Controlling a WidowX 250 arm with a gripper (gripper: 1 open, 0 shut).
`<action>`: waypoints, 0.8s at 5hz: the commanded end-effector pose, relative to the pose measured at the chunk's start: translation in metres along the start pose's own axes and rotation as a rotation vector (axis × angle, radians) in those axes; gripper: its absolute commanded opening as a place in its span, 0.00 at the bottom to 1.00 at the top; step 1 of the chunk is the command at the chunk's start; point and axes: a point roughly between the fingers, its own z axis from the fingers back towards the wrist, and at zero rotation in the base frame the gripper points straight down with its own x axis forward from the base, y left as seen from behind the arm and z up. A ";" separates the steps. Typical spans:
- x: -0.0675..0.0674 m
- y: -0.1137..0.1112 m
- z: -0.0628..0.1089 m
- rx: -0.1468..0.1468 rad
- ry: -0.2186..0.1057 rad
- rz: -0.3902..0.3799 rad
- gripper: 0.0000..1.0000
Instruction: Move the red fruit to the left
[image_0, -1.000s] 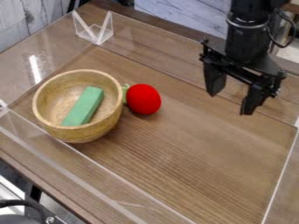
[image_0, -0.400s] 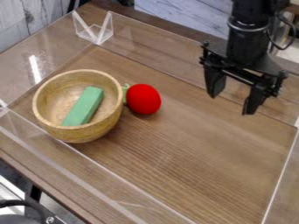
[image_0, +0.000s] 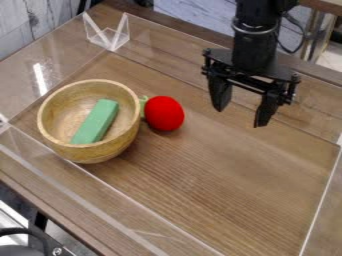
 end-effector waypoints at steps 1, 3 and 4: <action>0.002 -0.005 0.015 -0.021 -0.059 -0.032 1.00; 0.005 -0.018 0.025 -0.025 -0.075 -0.006 1.00; 0.003 -0.030 0.039 -0.029 -0.088 0.004 1.00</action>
